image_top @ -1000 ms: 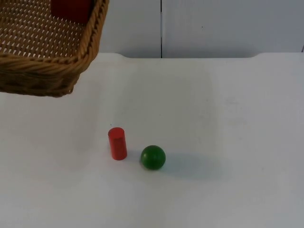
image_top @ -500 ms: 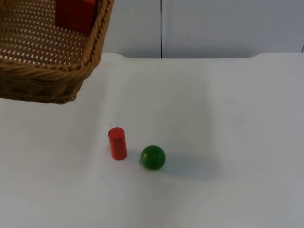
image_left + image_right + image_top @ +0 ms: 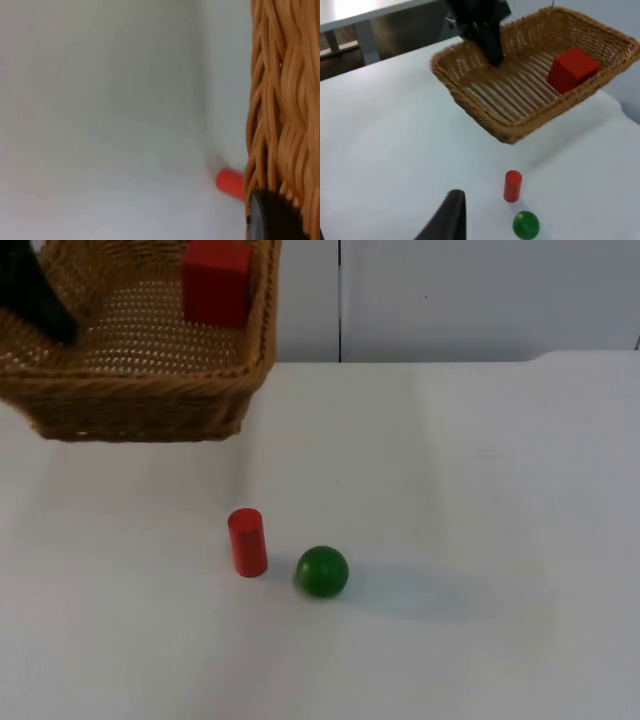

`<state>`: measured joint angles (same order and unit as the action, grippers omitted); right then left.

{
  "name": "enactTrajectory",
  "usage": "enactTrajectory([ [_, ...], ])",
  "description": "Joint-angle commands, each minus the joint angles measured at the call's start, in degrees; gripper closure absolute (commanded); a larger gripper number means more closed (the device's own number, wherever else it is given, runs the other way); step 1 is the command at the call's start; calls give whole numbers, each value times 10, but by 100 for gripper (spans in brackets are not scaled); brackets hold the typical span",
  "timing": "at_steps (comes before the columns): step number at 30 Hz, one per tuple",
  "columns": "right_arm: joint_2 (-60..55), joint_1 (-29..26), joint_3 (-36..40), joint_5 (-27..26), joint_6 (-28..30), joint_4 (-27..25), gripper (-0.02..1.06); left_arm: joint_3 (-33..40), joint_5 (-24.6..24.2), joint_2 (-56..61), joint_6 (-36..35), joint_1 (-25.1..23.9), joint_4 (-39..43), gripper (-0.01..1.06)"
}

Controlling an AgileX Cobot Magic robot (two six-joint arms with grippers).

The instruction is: Pick up the basket with the left hand and place the object to the left of the red cylinder into the basket with the right hand.

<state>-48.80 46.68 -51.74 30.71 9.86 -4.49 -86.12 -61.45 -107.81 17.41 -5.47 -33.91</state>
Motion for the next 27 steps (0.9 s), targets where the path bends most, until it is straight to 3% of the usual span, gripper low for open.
enactTrajectory([
  [1,14,-3,5,2,0,2,-1,-50,16,-30,3,24,-45,105],
  [9,38,-3,5,22,-15,-3,-1,-210,21,-173,-29,99,-46,105],
  [14,38,-3,5,46,-32,-3,-1,-331,50,-282,-52,150,-46,105],
  [19,38,-3,5,48,-40,-3,-1,-382,77,-351,-59,174,-48,105],
  [25,38,-3,5,43,-40,-3,-1,-383,83,-381,-59,183,-48,105],
  [27,38,-3,5,40,-40,-1,-1,-383,82,-391,-59,183,-52,98],
])
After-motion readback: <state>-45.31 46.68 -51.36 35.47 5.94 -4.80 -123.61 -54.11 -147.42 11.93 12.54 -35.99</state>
